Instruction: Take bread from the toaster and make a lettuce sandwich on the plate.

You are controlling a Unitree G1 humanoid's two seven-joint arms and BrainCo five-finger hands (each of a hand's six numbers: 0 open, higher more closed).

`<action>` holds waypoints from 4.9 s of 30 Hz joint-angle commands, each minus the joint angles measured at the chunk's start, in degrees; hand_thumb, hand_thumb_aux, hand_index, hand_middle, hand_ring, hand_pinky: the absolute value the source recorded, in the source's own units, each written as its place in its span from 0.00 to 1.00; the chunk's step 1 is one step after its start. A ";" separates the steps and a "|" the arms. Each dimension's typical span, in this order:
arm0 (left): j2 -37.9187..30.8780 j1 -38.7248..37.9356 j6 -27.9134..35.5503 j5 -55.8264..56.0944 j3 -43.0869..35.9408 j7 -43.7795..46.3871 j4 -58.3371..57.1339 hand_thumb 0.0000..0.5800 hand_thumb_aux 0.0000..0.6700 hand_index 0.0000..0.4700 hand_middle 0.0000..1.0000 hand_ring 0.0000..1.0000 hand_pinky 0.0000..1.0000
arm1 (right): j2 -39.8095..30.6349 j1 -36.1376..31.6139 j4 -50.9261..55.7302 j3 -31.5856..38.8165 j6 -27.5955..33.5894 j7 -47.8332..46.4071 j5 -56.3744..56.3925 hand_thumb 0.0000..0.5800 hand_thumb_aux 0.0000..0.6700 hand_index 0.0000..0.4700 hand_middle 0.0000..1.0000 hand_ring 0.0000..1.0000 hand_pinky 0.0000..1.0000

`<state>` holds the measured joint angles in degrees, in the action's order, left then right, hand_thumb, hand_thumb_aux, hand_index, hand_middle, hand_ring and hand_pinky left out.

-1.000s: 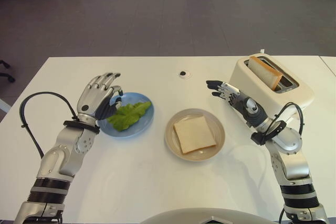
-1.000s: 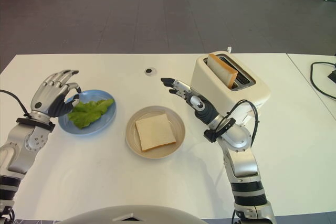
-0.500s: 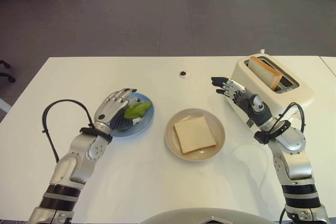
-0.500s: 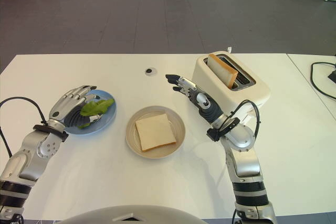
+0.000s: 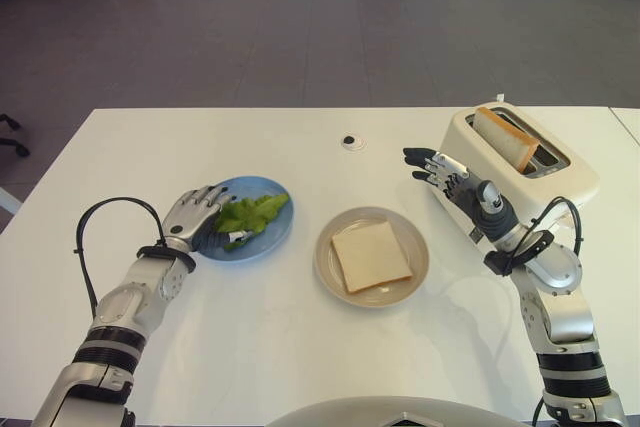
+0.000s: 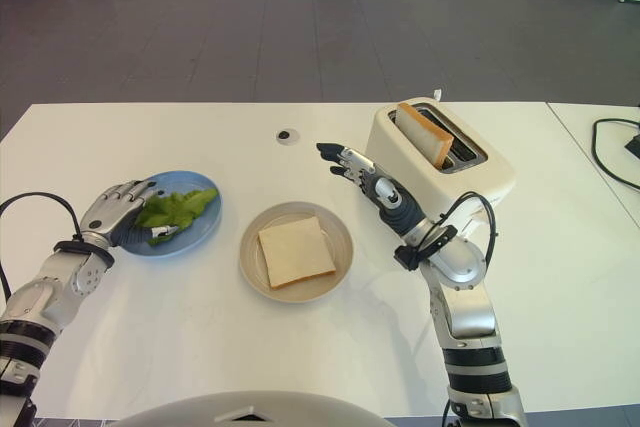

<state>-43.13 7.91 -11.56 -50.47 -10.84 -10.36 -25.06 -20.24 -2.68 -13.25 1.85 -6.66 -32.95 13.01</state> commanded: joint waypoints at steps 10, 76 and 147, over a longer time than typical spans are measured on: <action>0.79 1.73 -3.39 5.28 -2.89 1.99 -3.50 1.00 1.00 1.00 0.00 0.00 0.00 | -0.21 1.13 -1.42 -0.76 -0.15 0.44 0.33 0.00 0.00 0.00 0.00 0.00 0.00; 20.89 0.97 -0.17 -2.48 -16.75 11.65 37.53 1.00 1.00 1.00 0.00 0.00 0.00 | 0.18 -0.43 0.14 -0.43 -1.04 2.04 -0.47 0.00 0.00 0.00 0.00 0.00 0.00; 25.59 -17.10 -8.99 37.02 -2.79 16.67 37.79 0.00 0.00 0.00 0.00 0.00 0.00 | -21.89 -16.55 31.66 -0.87 -11.99 25.34 -43.42 0.99 0.90 0.90 0.00 0.00 0.00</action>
<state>-17.74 -8.73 -20.53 -12.40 -13.99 5.79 13.37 -42.79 -18.79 17.54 0.01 -19.42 -6.85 -30.75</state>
